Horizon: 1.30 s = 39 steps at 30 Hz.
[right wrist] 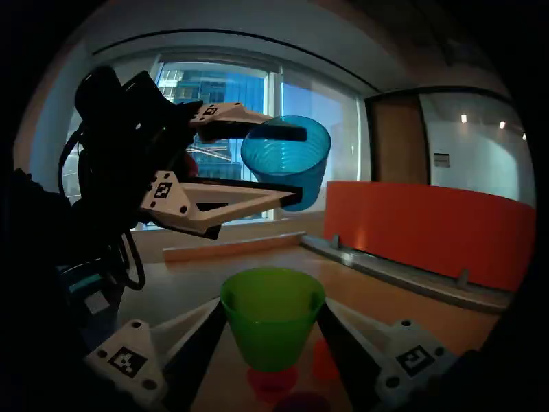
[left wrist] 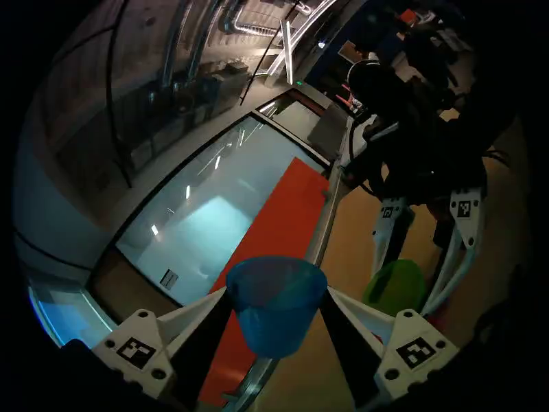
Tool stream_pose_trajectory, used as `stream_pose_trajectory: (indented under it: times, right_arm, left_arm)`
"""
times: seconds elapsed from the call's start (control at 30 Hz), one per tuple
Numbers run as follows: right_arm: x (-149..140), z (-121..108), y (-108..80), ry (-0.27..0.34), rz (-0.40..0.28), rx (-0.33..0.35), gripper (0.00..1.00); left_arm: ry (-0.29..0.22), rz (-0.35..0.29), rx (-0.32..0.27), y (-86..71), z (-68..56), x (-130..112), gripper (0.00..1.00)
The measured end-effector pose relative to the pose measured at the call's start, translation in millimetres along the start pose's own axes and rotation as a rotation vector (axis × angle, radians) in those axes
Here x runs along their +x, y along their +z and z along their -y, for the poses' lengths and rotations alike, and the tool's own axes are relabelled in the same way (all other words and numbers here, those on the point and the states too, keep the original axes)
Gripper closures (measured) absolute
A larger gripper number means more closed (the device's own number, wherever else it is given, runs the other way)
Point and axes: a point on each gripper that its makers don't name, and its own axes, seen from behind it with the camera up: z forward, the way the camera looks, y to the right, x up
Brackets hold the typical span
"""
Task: Pour water
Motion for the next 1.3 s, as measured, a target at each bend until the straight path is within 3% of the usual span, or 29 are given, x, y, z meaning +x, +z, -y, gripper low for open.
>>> stream_pose_trajectory:
  times: [0.4, 1.3]
  right_arm:
    - [1.9, -0.8, 0.3, -0.003, -0.004, -0.002, 0.1]
    - [3.8, -2.1, -1.4, -0.013, -0.003, -0.003, 0.11]
  left_arm:
    - [0.075, 0.001, 0.014, 0.3, -0.1, 4.5, 0.15]
    - [0.191, 0.008, 0.047, -5.9, 4.6, 9.7, 0.15]
